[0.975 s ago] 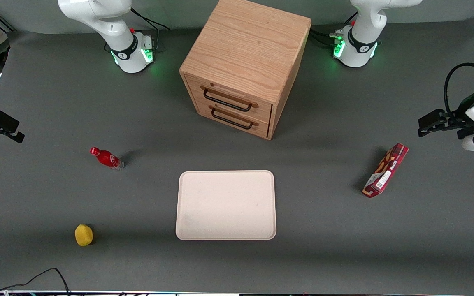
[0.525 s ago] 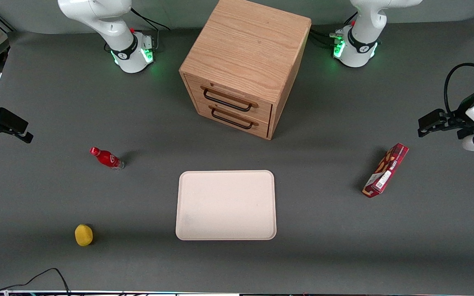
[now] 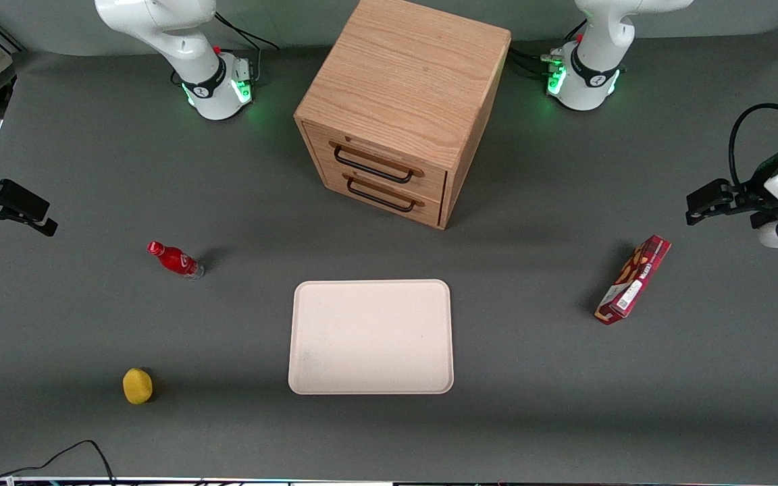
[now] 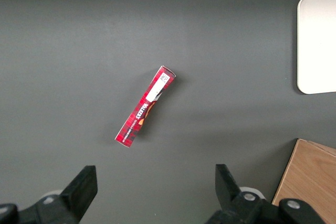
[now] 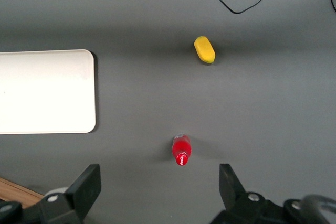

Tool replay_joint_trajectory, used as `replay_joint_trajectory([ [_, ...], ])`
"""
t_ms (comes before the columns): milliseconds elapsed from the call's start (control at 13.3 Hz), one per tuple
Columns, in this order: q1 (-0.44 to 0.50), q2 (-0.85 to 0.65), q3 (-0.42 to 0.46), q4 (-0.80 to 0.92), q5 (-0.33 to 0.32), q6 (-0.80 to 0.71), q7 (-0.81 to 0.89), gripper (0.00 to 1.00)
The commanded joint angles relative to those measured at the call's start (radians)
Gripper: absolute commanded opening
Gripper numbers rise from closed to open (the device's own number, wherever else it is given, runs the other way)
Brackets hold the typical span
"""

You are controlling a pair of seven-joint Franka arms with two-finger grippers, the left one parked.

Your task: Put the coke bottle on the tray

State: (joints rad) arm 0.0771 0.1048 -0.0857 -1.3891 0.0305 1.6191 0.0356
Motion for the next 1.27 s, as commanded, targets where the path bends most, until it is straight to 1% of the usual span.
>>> replay_joint_trajectory([
  [0,-0.005,0.004,0.007,0.002,-0.014,-0.018,0.026,1.00],
  [975,0.000,0.003,0.009,0.002,-0.012,-0.039,0.026,1.00],
  [1200,0.001,-0.008,0.012,-0.043,-0.011,-0.038,0.024,1.00],
])
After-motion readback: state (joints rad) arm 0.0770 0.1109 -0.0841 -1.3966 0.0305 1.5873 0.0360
